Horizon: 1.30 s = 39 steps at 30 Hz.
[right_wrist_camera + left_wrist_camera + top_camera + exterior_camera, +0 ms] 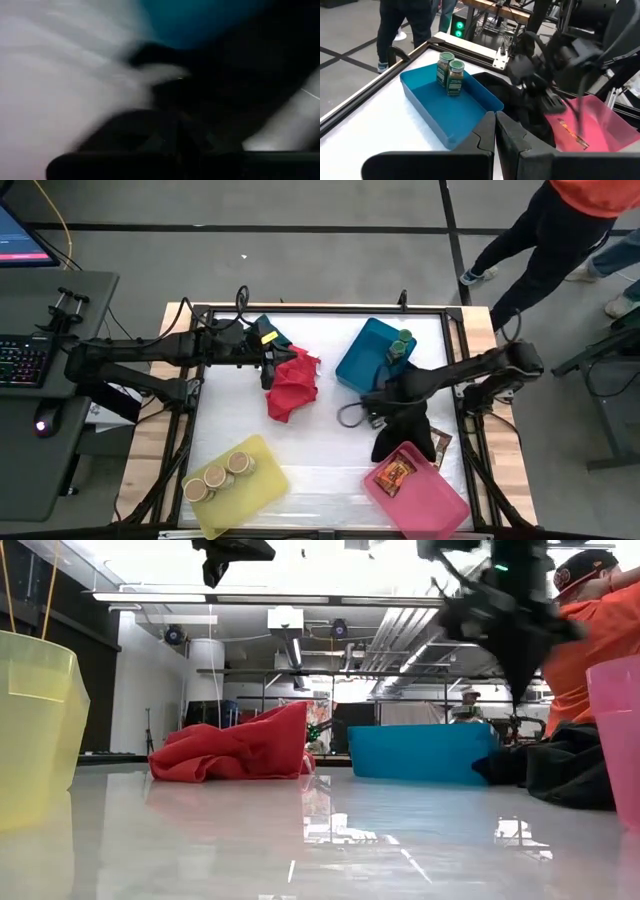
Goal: Sort spices by type
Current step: Move the black towel to the center left of the table
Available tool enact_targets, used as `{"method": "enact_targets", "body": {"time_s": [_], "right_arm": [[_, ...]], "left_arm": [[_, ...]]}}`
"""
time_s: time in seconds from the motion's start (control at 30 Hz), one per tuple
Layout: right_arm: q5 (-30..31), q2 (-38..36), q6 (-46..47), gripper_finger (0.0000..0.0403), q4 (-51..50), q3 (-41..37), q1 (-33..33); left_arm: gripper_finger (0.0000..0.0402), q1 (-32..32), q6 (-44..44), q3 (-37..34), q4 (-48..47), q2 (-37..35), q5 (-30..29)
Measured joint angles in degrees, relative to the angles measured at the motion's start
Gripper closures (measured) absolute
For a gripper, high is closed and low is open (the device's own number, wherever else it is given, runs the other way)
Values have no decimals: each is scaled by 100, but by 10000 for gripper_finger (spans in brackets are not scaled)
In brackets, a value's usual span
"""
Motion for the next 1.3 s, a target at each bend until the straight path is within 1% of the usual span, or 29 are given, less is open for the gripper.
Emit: {"method": "enact_targets", "body": {"time_s": [0.1,0.2,0.3,0.4,0.63,0.77,0.97,1.03,1.17,1.3], "right_arm": [[243,-366,504,403,-831,-275,34],[385,-723,1048,403,-1354,-629,32],[407,-999,1471,403,-1459,-1006,5],[389,-1028,1750,403,-1441,-1439,-13],[136,-1013,1850,403,-413,-2395,-190],[-214,-1013,1846,403,478,-2775,-295],[-169,-1013,1918,403,2279,-2829,-196],[-156,-1013,2017,403,2742,-2829,-145],[-158,-1013,2156,403,3429,-2829,-10],[-158,-989,2313,403,3805,-2826,134]], "left_arm": [[401,0,-1,-2,0,1,-4],[401,0,-1,-2,1,0,-5],[402,0,-5,-1,1,0,-7],[402,-1,-8,-2,3,0,-6],[402,-1,-21,-1,3,2,-28],[401,-1,-23,-2,3,2,-28],[402,-1,-18,-2,5,0,-28],[402,1,-18,-2,3,1,-28],[402,1,-16,-2,3,1,-28],[402,1,-14,-2,3,1,-28]]}}
